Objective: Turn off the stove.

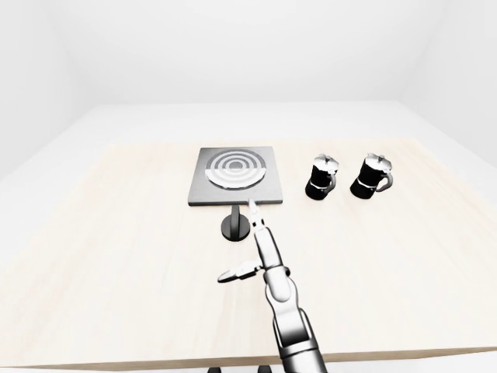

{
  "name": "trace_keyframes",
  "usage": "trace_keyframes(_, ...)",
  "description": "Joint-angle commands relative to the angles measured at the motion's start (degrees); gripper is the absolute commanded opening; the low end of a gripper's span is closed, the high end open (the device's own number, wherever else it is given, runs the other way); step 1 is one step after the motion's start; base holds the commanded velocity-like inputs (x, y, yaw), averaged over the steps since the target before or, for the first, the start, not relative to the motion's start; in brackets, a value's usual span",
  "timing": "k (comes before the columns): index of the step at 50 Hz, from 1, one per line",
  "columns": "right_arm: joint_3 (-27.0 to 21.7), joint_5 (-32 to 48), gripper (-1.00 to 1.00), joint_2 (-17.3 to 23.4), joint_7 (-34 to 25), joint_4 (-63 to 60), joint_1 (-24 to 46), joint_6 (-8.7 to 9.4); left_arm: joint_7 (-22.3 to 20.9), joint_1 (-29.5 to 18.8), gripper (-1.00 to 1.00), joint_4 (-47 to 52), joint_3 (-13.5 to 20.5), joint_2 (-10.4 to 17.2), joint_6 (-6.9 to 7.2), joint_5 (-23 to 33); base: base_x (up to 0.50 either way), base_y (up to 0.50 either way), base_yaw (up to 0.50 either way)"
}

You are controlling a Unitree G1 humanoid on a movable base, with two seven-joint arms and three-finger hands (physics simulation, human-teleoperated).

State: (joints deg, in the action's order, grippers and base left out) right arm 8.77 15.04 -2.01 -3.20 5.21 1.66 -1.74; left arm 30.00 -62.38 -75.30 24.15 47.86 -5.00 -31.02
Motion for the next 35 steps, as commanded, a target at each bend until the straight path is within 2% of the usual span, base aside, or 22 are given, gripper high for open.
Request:
trace_keyframes(1, 0.81, 0.76, 1.00, -0.29, 0.52, 1.45, -0.59, -1.06, 0.00, 0.08, 1.00, 0.01, 0.07, -0.04, 0.00, -0.37, 0.00, 0.00, 0.00)
trace_keyframes(4, 1.06, 1.10, 1.00, -0.51, 0.69, 1.99, -0.45, -1.50, 0.00, -0.03, 1.00, 0.07, 0.07, 0.12, 0.00, -0.46, 0.00, 0.00, 0.00)
trace_keyframes(11, 2.43, 2.28, 1.00, -0.98, 0.37, 0.65, -0.73, -0.65, 0.00, 0.08, 1.00, 0.02, 0.10, -0.03, 0.00, -0.60, 0.00, 0.00, 0.00)
trace_keyframes(15, 3.00, 2.42, 1.00, -1.22, 0.15, 1.99, -0.17, -1.83, 0.00, -0.08, 1.00, 0.07, 0.07, 0.16, 0.00, -0.65, 0.00, 0.00, 0.00)
trace_keyframes(16, 2.65, 1.99, 1.00, -1.16, 0.15, 4.30, 0.64, -3.18, 0.00, -0.06, 1.00, 0.05, 0.08, 0.11, 0.00, -0.66, 0.00, 0.00, 0.00)
trace_keyframes(17, 2.49, 1.85, 1.00, -1.21, 0.15, 5.37, 1.01, -3.26, 0.00, -0.04, 1.00, 0.05, 0.07, 0.11, 0.00, -0.67, 0.00, 0.00, 0.00)
trace_keyframes(35, 1.43, 1.06, 1.00, -2.06, -0.21, 11.73, 2.58, -3.26, 0.00, -0.03, 1.00, 0.03, 0.09, 0.05, 0.00, -0.64, 0.00, 0.00, 0.00)
